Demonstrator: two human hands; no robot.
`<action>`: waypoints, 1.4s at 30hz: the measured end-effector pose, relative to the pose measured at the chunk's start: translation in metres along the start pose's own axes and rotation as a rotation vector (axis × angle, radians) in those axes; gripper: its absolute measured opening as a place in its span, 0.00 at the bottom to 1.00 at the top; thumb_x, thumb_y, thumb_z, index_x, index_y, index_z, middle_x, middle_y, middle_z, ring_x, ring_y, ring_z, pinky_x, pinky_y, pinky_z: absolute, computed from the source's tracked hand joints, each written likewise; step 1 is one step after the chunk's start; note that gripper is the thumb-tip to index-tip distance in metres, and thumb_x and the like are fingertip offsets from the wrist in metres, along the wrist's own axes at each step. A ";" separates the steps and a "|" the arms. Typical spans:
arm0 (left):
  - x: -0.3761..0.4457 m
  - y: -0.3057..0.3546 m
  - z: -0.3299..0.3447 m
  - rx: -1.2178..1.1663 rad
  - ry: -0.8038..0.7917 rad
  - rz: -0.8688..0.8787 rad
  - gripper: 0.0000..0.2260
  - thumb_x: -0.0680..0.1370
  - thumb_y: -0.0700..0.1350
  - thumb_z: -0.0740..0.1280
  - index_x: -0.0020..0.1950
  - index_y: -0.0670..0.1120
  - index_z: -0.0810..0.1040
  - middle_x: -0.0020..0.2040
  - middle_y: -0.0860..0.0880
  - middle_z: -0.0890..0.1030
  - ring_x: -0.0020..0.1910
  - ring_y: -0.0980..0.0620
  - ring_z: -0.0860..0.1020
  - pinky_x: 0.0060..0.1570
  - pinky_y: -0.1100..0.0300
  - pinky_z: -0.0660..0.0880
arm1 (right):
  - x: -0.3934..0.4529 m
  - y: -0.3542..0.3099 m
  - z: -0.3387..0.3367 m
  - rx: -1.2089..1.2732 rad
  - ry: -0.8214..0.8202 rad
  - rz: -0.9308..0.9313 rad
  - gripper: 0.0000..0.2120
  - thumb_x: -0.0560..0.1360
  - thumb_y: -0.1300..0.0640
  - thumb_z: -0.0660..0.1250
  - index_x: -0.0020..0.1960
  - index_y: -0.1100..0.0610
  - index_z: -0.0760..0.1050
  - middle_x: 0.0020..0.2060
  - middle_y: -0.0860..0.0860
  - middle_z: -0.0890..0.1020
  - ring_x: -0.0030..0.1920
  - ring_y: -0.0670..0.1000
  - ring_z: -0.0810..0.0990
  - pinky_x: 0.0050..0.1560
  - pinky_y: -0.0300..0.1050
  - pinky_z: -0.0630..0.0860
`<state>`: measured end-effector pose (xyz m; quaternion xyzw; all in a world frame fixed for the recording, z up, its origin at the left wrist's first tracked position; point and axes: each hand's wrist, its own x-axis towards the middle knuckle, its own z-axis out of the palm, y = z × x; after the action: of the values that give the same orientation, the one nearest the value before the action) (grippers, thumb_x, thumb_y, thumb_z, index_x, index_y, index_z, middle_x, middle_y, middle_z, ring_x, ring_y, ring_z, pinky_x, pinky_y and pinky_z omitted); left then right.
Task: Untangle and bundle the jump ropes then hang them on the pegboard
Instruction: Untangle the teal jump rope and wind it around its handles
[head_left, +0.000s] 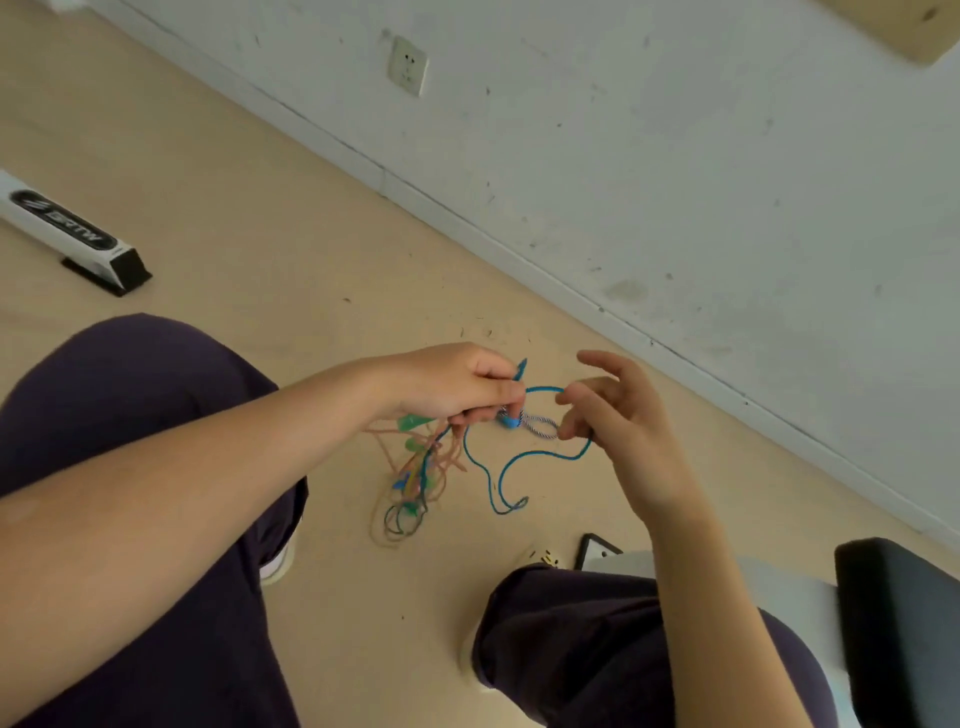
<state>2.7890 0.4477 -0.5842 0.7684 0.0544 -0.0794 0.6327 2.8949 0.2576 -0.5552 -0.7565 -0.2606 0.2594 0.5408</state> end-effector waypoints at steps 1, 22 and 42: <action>-0.001 0.001 0.000 -0.005 -0.012 -0.003 0.12 0.85 0.45 0.60 0.44 0.45 0.77 0.27 0.53 0.69 0.25 0.55 0.65 0.32 0.61 0.70 | -0.001 -0.001 0.002 -0.018 -0.013 -0.007 0.18 0.73 0.55 0.72 0.61 0.51 0.74 0.44 0.53 0.81 0.38 0.52 0.81 0.48 0.49 0.79; 0.000 -0.001 0.000 0.019 0.003 0.004 0.09 0.84 0.43 0.62 0.47 0.44 0.79 0.26 0.54 0.74 0.27 0.52 0.71 0.39 0.55 0.72 | 0.003 -0.001 0.013 -0.116 -0.069 -0.133 0.05 0.74 0.61 0.71 0.48 0.54 0.76 0.36 0.45 0.82 0.36 0.45 0.79 0.39 0.36 0.75; 0.004 -0.002 0.003 0.139 0.025 -0.063 0.11 0.85 0.44 0.60 0.44 0.47 0.76 0.26 0.52 0.75 0.27 0.49 0.73 0.32 0.58 0.72 | 0.007 0.002 -0.002 -0.069 -0.087 0.023 0.17 0.73 0.62 0.75 0.56 0.56 0.70 0.39 0.53 0.79 0.32 0.50 0.78 0.37 0.41 0.75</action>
<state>2.7923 0.4447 -0.5873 0.8094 0.0808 -0.0935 0.5742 2.9014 0.2603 -0.5575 -0.7657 -0.2840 0.2889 0.4996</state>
